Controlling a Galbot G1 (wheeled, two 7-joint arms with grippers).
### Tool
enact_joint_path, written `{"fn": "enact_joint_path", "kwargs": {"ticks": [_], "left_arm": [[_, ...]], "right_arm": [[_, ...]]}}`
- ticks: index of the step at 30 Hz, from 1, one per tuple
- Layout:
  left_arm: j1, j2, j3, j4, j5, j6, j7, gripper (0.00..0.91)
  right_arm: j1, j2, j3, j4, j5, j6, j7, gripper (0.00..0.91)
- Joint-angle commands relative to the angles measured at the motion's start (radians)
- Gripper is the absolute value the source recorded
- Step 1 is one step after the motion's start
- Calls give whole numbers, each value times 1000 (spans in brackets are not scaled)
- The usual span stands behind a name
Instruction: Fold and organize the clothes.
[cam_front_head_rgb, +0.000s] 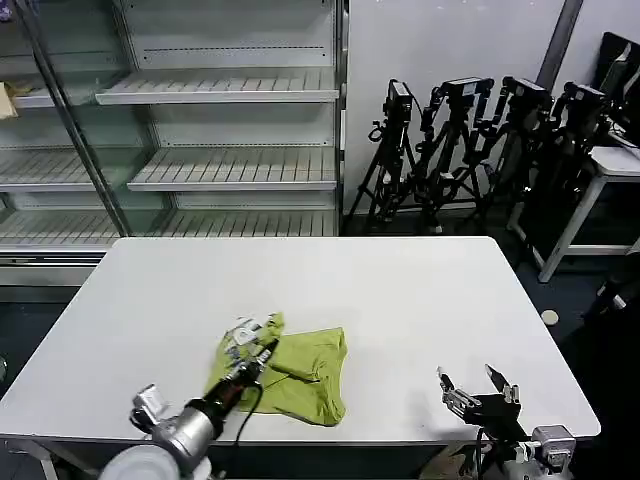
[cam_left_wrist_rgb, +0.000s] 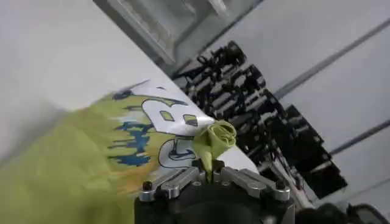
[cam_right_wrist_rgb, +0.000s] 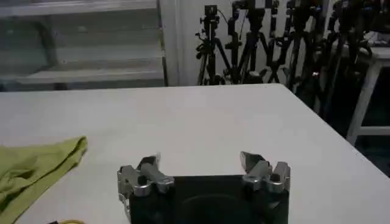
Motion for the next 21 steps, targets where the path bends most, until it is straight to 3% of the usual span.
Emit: {"fn": "enact_joint_path", "kwargs": {"ticks": [1, 15, 16, 17, 18, 21], "left_arm": [[-63, -50, 189, 60, 128, -12, -7, 40], [-127, -114, 273, 129, 199, -19, -17, 60], [-128, -116, 275, 134, 204, -19, -17, 474], [-130, -117, 275, 139, 206, -16, -18, 816], [-132, -117, 271, 142, 206, -13, -18, 907], [-137, -114, 255, 140, 202, -14, -10, 907]], "right_arm": [[-5, 1, 1, -2, 0, 1, 0, 907], [-13, 1, 8, 5, -1, 0, 3, 907], [-14, 1, 8, 6, 0, 0, 3, 907], [-16, 2, 8, 9, -1, 0, 3, 907], [-17, 2, 8, 10, -1, 0, 3, 907], [-21, 4, 8, 13, -3, 0, 4, 907]]}}
